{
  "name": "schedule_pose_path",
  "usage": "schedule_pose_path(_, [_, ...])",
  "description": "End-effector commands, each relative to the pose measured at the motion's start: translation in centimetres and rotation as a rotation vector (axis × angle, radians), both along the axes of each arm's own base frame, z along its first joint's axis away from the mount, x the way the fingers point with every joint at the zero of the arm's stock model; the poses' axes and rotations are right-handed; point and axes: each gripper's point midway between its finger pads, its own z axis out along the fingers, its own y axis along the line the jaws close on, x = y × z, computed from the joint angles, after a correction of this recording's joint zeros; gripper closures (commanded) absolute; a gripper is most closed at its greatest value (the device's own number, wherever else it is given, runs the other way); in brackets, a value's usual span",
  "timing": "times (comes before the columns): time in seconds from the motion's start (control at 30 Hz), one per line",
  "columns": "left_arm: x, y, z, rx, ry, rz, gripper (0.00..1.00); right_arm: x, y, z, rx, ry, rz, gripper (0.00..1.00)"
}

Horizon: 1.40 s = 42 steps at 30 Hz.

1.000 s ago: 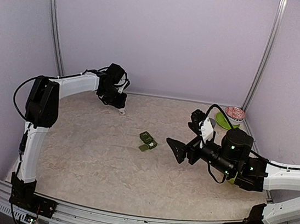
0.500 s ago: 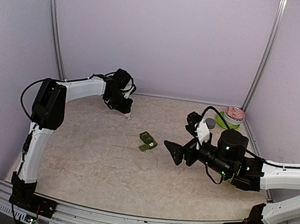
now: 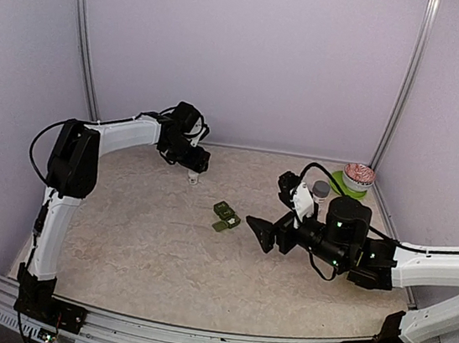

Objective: Sort the pills into containers
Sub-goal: Place the pill bottle at the center of the board, then adjust the pill container at the center of the board.

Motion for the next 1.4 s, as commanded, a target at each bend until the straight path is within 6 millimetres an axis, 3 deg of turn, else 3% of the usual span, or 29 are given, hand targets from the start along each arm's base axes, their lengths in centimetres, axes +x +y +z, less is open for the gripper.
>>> schedule_pose_path(0.0, [-1.5, -0.9, 5.2, -0.099, -0.085, -0.008, 0.07, 1.5, -0.2, 0.2, 0.009, 0.016, -0.056, 0.00])
schedule_pose_path(0.03, [-2.2, -1.0, 5.7, -0.111, -0.093, -0.006, 0.02, 1.9, -0.3, -0.1, 0.005, 0.027, -0.073, 0.00])
schedule_pose_path(0.1, [-3.9, -1.1, 6.6, -0.122, -0.112, 0.000, 0.01, 2.9, -0.7, -0.6, 0.003, 0.055, -0.112, 0.00])
schedule_pose_path(0.27, [-8.4, -1.7, 6.7, -0.202, -0.106, 0.017, 0.01, 5.8, -2.1, -1.6, 0.029, 0.128, -0.179, 0.00])
schedule_pose_path(0.4, [-11.7, -3.4, 5.7, -0.363, -0.042, -0.001, 0.01, 8.1, -2.4, -2.6, 0.050, 0.192, -0.189, 0.00])
schedule_pose_path(0.53, [-13.5, -5.5, 3.7, -0.396, 0.015, -0.011, 0.01, 10.0, -2.4, -4.0, 0.020, 0.238, -0.216, 0.00])
schedule_pose_path(0.67, [-13.7, -7.8, 1.4, -0.397, 0.075, -0.030, 0.01, 10.4, -2.3, -4.6, 0.014, 0.271, -0.214, 0.00])
schedule_pose_path(0.87, [-13.0, -9.5, -1.0, -0.395, 0.130, -0.032, 0.01, 9.2, -3.3, -4.1, 0.033, 0.284, -0.213, 0.00])
schedule_pose_path(1.37, [-13.1, -11.7, -2.4, -0.398, 0.184, -0.055, 0.01, 7.9, -5.9, -2.3, 0.046, 0.246, -0.262, 0.00])
